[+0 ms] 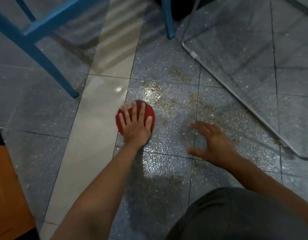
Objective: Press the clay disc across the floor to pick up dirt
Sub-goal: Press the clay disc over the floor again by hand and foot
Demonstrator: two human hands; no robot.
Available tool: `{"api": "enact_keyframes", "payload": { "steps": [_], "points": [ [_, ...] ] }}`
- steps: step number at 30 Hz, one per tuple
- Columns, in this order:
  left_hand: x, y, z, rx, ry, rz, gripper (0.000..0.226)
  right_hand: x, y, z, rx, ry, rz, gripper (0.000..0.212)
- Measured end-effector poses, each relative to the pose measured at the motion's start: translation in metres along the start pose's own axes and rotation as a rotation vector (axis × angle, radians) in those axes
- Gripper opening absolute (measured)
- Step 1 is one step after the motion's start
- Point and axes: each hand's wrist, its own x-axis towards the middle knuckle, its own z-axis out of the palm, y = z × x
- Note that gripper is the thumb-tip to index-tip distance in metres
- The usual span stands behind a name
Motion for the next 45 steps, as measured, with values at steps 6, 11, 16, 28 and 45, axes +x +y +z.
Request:
{"api": "enact_keyframes", "payload": {
  "steps": [6,11,16,28,45],
  "points": [
    [-0.184,-0.019,0.042,0.061,-0.110,0.376,0.068,-0.016,0.010,0.001,-0.003,0.066,-0.023,0.086],
    [-0.296,-0.022,0.077,0.104,-0.189,0.339,0.067,-0.028,0.027,-0.001,0.018,0.122,0.022,0.072],
    [-0.221,0.063,0.086,0.056,-0.135,0.732,0.053,-0.043,0.037,0.000,0.047,0.139,0.126,0.071],
    [-0.214,0.089,0.070,0.000,-0.076,0.146,0.070,-0.069,0.080,-0.019,0.011,0.149,0.279,0.073],
    [-0.193,0.130,0.082,0.016,-0.076,0.286,0.071,-0.080,0.106,-0.024,0.055,0.221,0.520,0.076]
  ]
}}
